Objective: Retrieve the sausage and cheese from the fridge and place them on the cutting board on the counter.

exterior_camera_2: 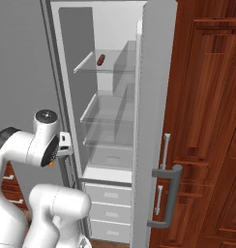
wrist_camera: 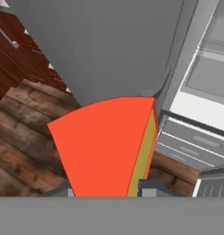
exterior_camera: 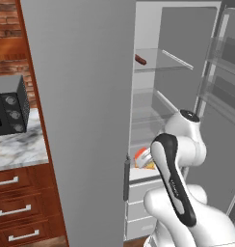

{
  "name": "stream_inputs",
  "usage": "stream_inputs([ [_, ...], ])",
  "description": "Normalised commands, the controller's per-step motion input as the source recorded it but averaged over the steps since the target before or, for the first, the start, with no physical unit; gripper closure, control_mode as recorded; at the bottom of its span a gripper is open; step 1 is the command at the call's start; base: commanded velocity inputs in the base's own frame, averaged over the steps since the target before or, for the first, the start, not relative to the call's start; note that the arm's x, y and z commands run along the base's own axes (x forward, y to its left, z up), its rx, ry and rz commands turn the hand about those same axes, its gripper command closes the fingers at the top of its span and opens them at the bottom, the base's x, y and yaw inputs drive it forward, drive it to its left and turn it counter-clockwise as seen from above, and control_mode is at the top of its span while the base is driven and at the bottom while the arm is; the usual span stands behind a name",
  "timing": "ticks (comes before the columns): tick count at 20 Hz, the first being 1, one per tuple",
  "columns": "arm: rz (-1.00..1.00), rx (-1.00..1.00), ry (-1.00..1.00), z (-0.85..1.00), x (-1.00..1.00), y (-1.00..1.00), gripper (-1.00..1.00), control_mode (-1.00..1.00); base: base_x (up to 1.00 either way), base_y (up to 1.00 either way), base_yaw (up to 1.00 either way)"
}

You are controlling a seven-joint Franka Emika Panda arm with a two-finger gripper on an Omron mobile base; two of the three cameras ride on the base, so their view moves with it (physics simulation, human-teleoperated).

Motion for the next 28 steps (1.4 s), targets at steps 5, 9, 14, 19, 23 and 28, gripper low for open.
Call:
stream_inputs([
  [5,0.05,0.00,0.00,-0.10,-0.23,0.27,1.00,-1.00,0.00,0.00,0.00],
  [9,0.00,0.00,0.00,0.00,0.00,0.00,1.00,-1.00,0.00,0.00,0.00],
  [14,0.00,0.00,0.00,0.00,0.00,0.00,1.00,-1.00,0.00,0.00,0.00],
  [19,0.00,0.00,0.00,0.00,0.00,0.00,1.00,-1.00,0.00,0.00,0.00],
  [23,0.00,0.00,0.00,0.00,0.00,0.00,1.00,1.00,0.00,0.00,0.00],
  [28,0.00,0.00,0.00,0.00,0.00,0.00,1.00,1.00,0.00,0.00,0.00],
])
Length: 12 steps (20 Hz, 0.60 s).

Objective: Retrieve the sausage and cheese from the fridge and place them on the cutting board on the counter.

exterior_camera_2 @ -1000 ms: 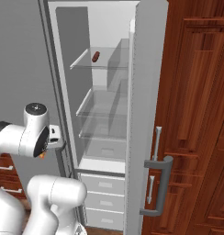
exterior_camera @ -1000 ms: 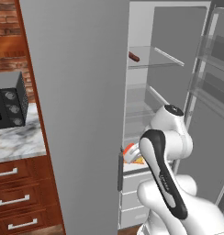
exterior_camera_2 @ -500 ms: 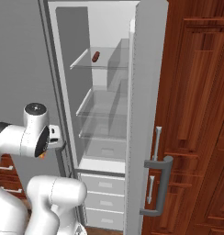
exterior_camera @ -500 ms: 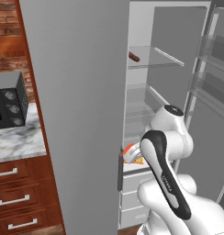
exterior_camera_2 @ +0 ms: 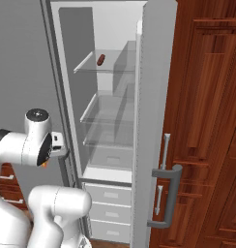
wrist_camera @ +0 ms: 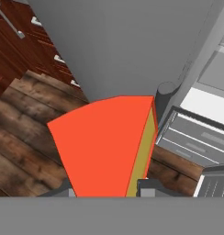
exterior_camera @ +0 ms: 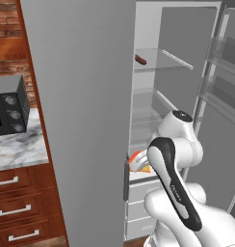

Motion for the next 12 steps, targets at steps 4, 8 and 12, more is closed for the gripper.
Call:
stream_inputs([
  [4,0.00,0.00,0.00,0.00,0.00,0.00,1.00,1.00,-0.47,0.07,-0.09],
  [8,0.00,0.00,0.00,0.00,0.00,0.00,1.00,1.00,-0.68,0.52,-0.03],
  [12,0.00,0.00,0.00,0.00,0.00,0.00,1.00,1.00,-0.34,0.85,-0.02],
])
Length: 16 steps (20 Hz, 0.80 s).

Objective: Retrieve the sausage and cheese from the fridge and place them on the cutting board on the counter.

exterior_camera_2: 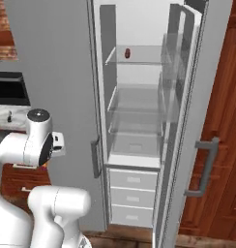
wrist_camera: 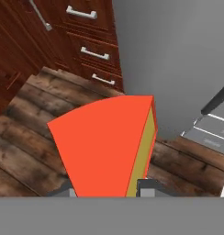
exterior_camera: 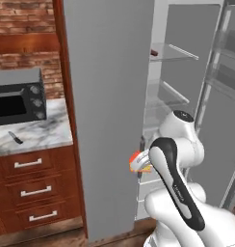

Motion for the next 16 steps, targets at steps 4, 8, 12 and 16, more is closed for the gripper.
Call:
stream_inputs([
  [4,0.00,0.00,0.00,0.00,0.00,0.00,1.00,1.00,-0.06,0.94,0.00],
  [8,0.00,0.00,0.00,0.00,0.00,0.00,1.00,1.00,0.00,0.94,0.00],
  [12,0.00,0.00,0.00,0.00,0.00,0.00,1.00,1.00,0.02,0.94,0.00],
  [16,0.00,0.00,0.00,0.00,0.00,0.00,1.00,1.00,0.14,0.94,0.00],
])
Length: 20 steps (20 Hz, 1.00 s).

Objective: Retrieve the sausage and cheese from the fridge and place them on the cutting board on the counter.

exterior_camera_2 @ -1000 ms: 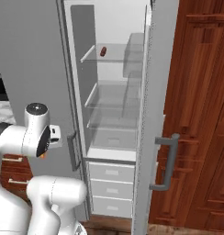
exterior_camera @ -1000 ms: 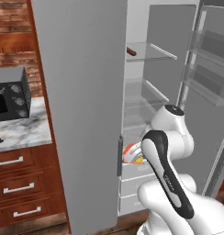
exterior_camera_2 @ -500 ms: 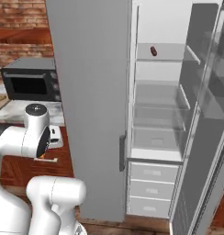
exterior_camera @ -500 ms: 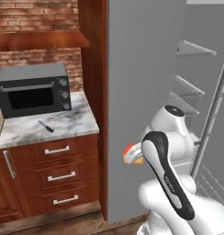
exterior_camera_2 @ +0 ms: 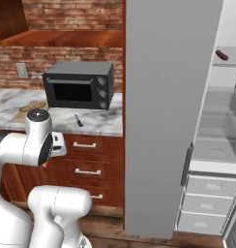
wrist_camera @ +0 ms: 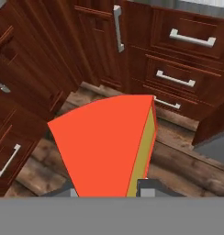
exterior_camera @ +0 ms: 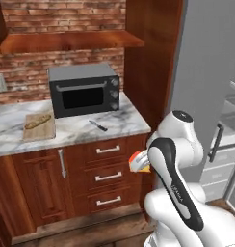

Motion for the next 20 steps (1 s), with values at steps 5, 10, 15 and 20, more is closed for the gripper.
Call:
stream_inputs([
  [5,0.00,0.00,0.00,0.00,0.00,0.00,1.00,1.00,0.33,0.92,0.00],
  [10,0.00,0.00,0.00,0.00,0.00,0.00,1.00,1.00,0.50,0.84,0.00],
  [15,0.00,0.00,0.00,0.00,0.00,0.00,1.00,1.00,0.81,0.59,0.00],
  [20,0.00,0.00,0.00,0.00,0.00,0.00,1.00,1.00,0.71,0.56,0.00],
])
